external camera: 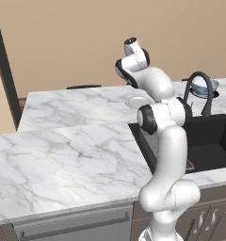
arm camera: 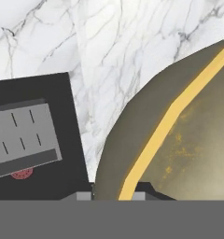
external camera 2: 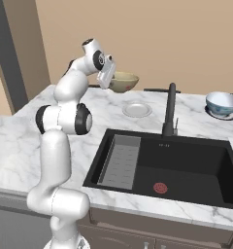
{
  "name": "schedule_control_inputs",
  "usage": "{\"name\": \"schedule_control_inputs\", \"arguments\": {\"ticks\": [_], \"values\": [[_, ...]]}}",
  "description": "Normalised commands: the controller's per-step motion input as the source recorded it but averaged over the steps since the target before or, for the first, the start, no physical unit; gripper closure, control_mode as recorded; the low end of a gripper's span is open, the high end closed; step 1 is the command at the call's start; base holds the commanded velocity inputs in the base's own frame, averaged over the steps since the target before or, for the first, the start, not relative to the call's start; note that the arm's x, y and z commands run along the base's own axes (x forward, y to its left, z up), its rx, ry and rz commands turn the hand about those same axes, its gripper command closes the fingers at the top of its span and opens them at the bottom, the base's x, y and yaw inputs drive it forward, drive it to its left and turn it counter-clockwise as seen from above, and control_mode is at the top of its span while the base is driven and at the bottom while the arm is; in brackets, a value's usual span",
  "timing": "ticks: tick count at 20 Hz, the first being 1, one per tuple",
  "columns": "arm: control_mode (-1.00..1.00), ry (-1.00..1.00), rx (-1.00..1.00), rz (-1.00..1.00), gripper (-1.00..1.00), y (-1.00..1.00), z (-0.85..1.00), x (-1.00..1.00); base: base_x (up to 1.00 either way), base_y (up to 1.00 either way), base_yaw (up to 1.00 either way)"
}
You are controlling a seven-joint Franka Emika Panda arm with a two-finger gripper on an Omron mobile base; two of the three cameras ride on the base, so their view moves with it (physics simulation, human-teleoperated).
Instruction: Move the bowls from the cabinet to the plates on the dining table.
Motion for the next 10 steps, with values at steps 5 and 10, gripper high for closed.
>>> {"name": "schedule_control_inputs", "arguments": {"ticks": [5, 10], "values": [[-1.0, 0.0, -0.03, -0.03, 1.0, -0.07, -0.26, 0.29, 0.0, 0.0, 0.0], [-1.0, 0.0, -0.02, -0.03, 1.0, -0.08, -0.24, 0.27, 0.0, 0.0, 0.0]]}}
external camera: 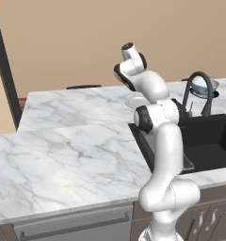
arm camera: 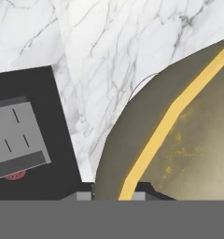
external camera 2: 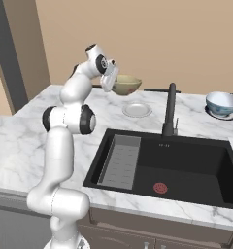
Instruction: Move the bowls from the cabinet to the plates on the dining table.
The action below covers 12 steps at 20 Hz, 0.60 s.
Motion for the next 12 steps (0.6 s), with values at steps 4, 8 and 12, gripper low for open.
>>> {"name": "schedule_control_inputs", "arguments": {"ticks": [4, 8, 12], "values": [[-1.0, 0.0, -0.01, -0.03, 1.0, -0.07, -0.16, 0.25, 0.0, 0.0, 0.0], [-1.0, 0.0, 0.0, -0.02, 1.0, -0.05, -0.08, 0.24, 0.0, 0.0, 0.0], [-1.0, 0.0, 0.0, -0.02, 1.0, -0.09, -0.14, 0.24, 0.0, 0.0, 0.0]]}}
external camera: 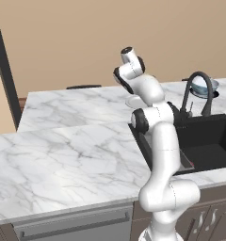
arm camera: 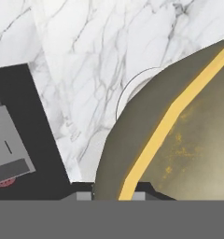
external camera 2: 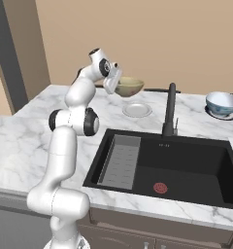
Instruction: Move the bowls from the cabinet to the plates on the dining table.
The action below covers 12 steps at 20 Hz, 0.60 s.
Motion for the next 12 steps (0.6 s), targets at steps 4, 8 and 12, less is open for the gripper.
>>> {"name": "schedule_control_inputs", "arguments": {"ticks": [4, 8, 12], "values": [[-1.0, 0.0, 0.0, -0.01, 1.0, -0.04, -0.26, 0.17, 0.0, 0.0, 0.0], [-1.0, 0.0, 0.0, -0.01, 1.0, -0.09, -0.2, 0.25, 0.0, 0.0, 0.0], [-1.0, 0.02, 0.0, -0.01, 1.0, -0.12, -0.16, 0.33, 0.0, 0.0, 0.0]]}}
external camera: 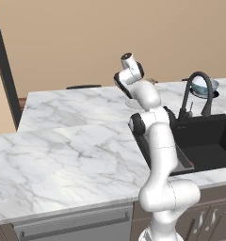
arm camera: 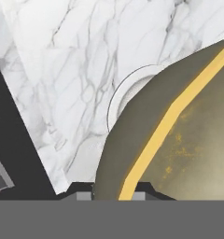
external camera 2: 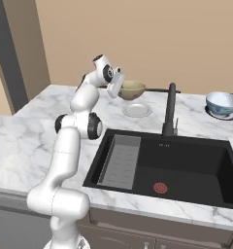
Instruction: Move the bowls from the cabinet to the plates on the dining table.
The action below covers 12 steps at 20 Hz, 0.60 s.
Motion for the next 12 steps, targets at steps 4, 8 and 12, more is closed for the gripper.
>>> {"name": "schedule_control_inputs", "arguments": {"ticks": [4, 8, 12], "values": [[-1.0, 0.01, 0.0, 0.0, 1.0, -0.09, -0.26, 0.35, 0.0, 0.0, 0.0], [-1.0, 0.01, 0.0, 0.0, 1.0, -0.02, -0.36, 0.26, 0.0, 0.0, 0.0], [-1.0, 0.0, 0.0, 0.0, 1.0, -0.11, -0.21, 0.29, 0.0, 0.0, 0.0]]}}
